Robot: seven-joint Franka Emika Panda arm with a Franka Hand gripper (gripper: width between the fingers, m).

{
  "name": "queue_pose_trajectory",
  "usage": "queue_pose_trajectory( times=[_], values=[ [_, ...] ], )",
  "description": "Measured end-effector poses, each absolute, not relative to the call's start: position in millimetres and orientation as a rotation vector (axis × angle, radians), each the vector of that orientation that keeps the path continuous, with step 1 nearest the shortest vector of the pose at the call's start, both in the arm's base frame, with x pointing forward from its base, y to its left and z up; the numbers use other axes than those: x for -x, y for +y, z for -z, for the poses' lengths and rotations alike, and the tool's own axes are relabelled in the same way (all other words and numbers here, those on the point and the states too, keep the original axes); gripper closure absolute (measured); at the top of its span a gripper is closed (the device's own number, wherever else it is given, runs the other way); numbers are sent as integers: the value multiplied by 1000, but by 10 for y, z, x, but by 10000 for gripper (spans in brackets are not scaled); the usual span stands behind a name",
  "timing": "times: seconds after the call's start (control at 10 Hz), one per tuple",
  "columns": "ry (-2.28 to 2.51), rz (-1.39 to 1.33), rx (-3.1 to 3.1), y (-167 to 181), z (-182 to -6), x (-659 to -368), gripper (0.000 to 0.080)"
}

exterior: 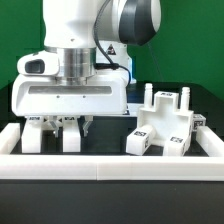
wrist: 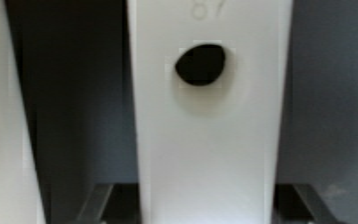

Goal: Assemble chair

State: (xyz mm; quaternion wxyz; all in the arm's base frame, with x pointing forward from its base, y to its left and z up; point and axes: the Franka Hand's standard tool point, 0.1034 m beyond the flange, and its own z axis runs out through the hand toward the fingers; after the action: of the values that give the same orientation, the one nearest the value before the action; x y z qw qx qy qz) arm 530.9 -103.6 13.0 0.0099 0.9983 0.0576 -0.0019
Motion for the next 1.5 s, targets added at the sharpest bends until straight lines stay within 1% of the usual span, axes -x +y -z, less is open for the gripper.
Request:
queue_pose_trajectory(
  times=[0.3,0.4,0.7,1.0,1.1,1.3,1.5],
  values=[
    [149,6,-3119,-1026,-137,-5311,511],
    [58,1,-3127,-967,-187,-5333,511],
    [-143,-16,-3160,-759,-507,-5394,509],
    [-184,-29,-3205,-642,-927,-5483,509],
    [-171,-40,-3206,-598,-977,-5497,509],
    [-209,-32,-3204,-601,-946,-5485,509],
    [-349,-24,-3195,-604,-934,-5479,509]
  ],
)
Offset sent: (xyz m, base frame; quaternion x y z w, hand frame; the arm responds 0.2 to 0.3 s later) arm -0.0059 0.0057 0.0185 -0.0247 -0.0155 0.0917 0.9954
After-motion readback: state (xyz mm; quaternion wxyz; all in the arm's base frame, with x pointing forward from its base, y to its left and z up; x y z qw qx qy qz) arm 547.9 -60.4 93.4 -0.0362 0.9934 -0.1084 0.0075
